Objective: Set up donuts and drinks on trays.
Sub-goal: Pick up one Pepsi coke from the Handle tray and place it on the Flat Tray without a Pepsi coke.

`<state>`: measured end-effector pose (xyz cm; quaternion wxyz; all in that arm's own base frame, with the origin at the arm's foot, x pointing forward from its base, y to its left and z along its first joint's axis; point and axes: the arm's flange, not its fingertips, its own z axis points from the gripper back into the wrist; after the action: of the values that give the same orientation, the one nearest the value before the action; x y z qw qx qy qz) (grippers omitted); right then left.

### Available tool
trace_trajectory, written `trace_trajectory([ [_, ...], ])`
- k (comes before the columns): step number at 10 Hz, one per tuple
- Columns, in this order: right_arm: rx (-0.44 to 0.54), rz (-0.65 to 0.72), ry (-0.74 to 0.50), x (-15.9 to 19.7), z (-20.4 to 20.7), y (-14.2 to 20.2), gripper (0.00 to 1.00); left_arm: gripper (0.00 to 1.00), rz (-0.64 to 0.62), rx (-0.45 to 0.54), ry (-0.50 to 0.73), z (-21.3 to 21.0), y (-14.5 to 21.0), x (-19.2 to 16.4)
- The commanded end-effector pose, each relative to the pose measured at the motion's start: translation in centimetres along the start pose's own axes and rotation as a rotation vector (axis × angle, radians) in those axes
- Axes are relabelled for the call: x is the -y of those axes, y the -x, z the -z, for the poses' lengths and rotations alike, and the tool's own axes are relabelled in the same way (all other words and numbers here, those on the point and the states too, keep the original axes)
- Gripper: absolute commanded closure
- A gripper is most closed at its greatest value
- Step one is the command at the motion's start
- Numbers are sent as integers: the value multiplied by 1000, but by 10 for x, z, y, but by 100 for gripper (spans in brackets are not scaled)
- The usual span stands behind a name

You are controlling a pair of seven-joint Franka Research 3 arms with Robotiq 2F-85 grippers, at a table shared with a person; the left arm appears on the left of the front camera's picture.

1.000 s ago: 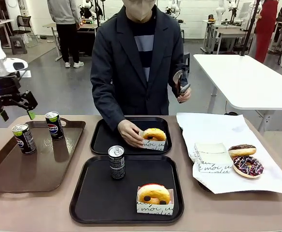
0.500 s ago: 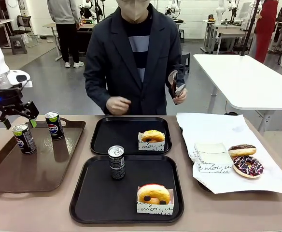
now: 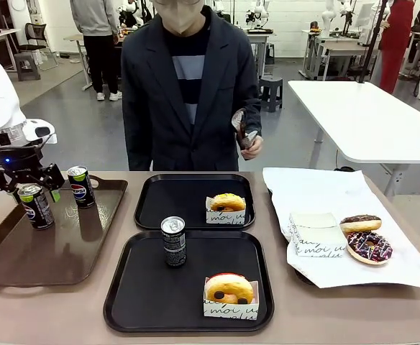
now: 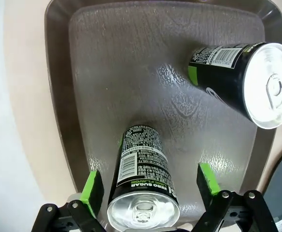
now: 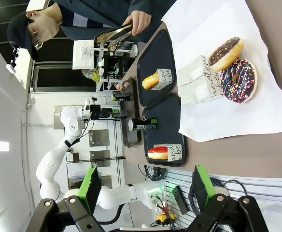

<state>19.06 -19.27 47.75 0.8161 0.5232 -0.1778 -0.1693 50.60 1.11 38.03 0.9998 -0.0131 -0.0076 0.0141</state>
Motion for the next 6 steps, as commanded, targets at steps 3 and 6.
trace_trajectory([
  [3, 8, -17, -26, 0, 0, -2, 0, 0, -16, 10, 16, 3, 0, -3],
  [6, 8, -17, -26, 0, 0, -2, 0, 18, -8, -9, 15, 4, 2, -3],
])
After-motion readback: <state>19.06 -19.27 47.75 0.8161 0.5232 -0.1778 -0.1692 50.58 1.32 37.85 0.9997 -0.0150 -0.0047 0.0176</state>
